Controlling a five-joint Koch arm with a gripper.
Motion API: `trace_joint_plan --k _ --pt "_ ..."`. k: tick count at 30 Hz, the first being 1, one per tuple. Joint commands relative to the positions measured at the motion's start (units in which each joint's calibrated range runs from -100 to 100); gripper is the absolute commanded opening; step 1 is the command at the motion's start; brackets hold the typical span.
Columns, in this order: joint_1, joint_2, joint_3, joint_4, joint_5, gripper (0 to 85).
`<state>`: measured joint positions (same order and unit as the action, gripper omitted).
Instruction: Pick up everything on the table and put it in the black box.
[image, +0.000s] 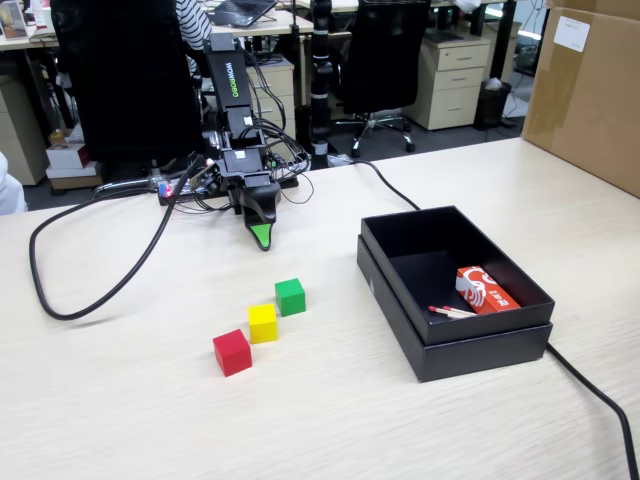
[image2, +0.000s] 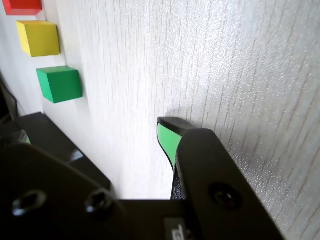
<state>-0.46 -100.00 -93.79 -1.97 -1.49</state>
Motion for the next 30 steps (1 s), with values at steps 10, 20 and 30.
trace_joint_plan --k 10,20,30 --pt "-0.15 0.00 -1.86 -1.35 -0.54 47.6" --pt "-0.15 0.00 -1.86 -1.35 -0.54 47.9" --pt "-0.24 0.46 -0.22 -2.47 -0.49 49.6"
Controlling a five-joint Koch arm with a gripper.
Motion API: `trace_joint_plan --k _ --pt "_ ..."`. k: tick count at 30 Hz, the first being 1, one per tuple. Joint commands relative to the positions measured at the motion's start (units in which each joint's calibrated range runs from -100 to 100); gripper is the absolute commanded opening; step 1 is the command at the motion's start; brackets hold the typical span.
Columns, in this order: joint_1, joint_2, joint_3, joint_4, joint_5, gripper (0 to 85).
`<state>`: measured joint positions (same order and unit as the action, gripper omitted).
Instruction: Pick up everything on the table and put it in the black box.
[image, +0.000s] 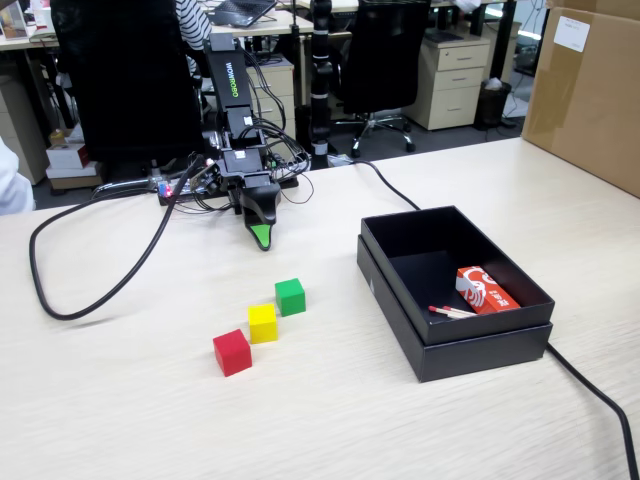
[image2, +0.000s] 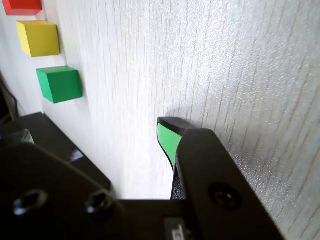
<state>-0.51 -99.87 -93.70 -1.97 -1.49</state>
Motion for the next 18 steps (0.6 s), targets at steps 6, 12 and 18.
trace_joint_plan --k 6,12,18 --pt "-0.20 1.59 12.20 -16.47 -0.20 49.3" --pt "-0.20 7.10 27.16 -28.65 -0.24 47.9" --pt "-0.20 20.64 47.55 -45.76 0.39 47.6"
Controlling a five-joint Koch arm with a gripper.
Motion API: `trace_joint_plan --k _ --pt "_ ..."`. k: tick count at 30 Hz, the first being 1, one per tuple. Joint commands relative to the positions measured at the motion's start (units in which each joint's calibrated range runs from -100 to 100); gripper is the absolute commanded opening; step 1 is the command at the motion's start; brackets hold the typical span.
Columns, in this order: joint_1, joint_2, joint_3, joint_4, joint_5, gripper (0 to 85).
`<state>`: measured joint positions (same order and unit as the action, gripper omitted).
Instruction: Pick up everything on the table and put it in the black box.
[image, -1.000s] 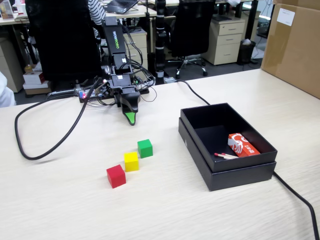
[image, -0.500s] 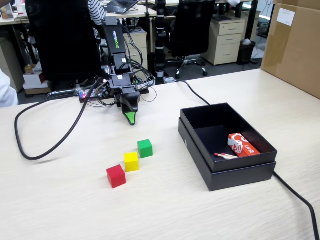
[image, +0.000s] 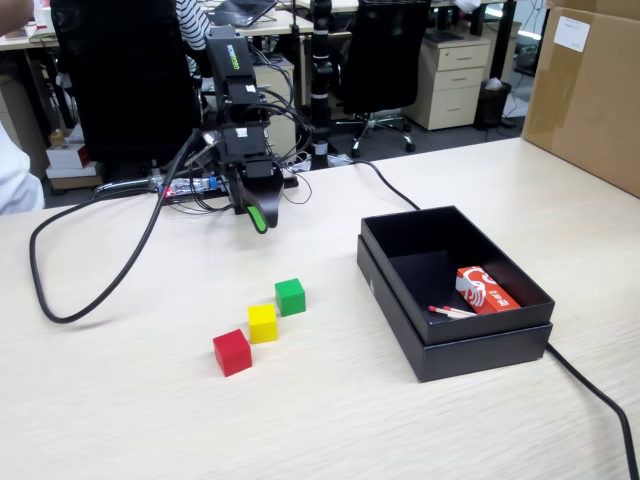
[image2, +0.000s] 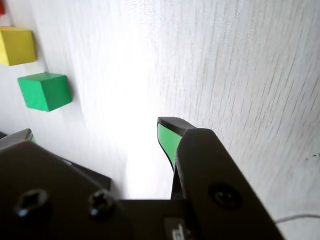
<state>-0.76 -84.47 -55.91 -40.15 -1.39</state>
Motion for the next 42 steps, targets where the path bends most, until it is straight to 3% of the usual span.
trace_joint_plan --k 1,11,20,36,40,42 --pt "0.00 7.64 12.76 -9.57 0.29 47.6" --pt "-1.17 36.90 39.23 -15.88 0.10 47.3" --pt "-1.03 56.87 49.47 -17.17 0.15 47.3" --pt "0.10 75.69 59.54 -17.26 0.24 47.1" --pt "-0.05 79.02 59.63 -17.26 0.49 41.6" --pt "-0.15 80.39 59.90 -17.26 0.54 34.8"
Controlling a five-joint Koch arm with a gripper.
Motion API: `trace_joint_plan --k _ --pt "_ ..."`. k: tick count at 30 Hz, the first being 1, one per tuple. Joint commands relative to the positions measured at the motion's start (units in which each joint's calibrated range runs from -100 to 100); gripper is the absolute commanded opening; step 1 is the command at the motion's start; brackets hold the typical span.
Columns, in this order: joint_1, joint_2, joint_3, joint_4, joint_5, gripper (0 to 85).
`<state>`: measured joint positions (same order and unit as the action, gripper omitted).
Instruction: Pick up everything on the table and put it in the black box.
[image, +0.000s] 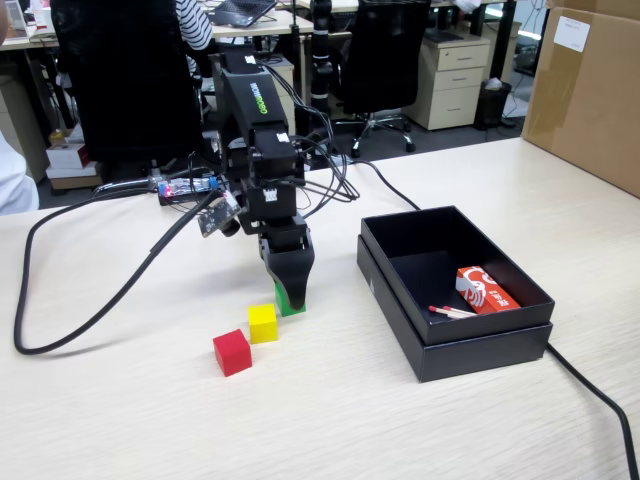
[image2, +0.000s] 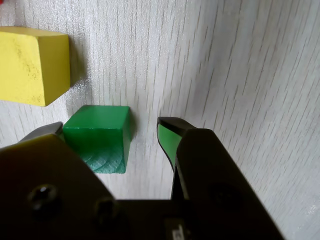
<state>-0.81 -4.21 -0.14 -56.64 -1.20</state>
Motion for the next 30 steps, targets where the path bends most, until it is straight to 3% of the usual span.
trace_joint_plan --k 1,5,6,12,17,23,30 --pt "-0.15 1.17 4.40 -0.77 0.34 25.7" --pt "-0.39 1.97 5.21 -0.77 0.88 2.1" --pt "-0.44 1.97 5.12 -0.77 0.88 0.8" --pt "1.56 -12.14 6.12 -4.92 2.64 0.8" --pt "9.57 -25.91 12.56 -4.92 4.98 0.9" --pt "14.26 -18.91 26.52 -4.92 5.47 0.9" --pt "15.53 -1.24 30.06 -4.92 6.64 0.9"
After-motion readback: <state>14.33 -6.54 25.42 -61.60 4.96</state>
